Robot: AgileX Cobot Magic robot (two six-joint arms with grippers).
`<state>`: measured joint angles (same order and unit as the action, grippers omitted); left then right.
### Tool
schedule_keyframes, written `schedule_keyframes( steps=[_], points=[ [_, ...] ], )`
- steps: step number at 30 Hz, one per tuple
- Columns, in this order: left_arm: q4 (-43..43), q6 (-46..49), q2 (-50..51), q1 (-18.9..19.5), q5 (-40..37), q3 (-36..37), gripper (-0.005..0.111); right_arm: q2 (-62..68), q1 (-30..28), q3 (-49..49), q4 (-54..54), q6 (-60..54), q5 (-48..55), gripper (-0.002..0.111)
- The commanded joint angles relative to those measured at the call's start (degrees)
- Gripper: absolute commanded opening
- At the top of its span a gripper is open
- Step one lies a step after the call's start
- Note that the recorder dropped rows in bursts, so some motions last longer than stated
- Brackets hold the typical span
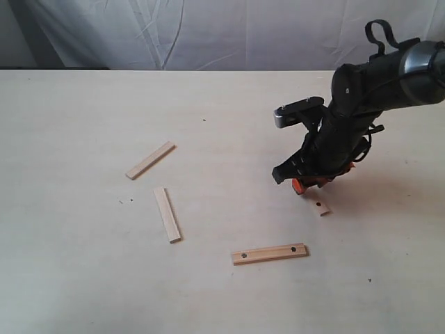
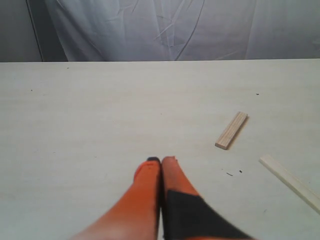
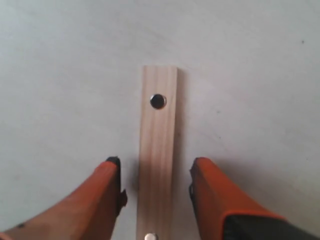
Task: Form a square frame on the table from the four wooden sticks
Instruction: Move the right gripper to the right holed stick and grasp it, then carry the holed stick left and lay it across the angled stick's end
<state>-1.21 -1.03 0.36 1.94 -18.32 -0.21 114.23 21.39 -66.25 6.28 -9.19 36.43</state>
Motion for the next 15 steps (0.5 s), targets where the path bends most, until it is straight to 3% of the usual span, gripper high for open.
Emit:
schedule_keyframes(
  steps=[1, 9, 15],
  points=[
    [-0.1, 0.0, -0.4, 0.2, 0.7, 0.2, 0.000, 0.9, 0.1, -0.4, -0.7, 0.2, -0.8, 0.045],
    [-0.1, 0.0, -0.4, 0.2, 0.7, 0.2, 0.000, 1.5, 0.1, -0.4, -0.7, 0.2, -0.8, 0.041],
    [-0.1, 0.0, -0.4, 0.2, 0.7, 0.2, 0.000, 1.5, 0.1, -0.4, -0.7, 0.2, -0.6, 0.003]
  ],
)
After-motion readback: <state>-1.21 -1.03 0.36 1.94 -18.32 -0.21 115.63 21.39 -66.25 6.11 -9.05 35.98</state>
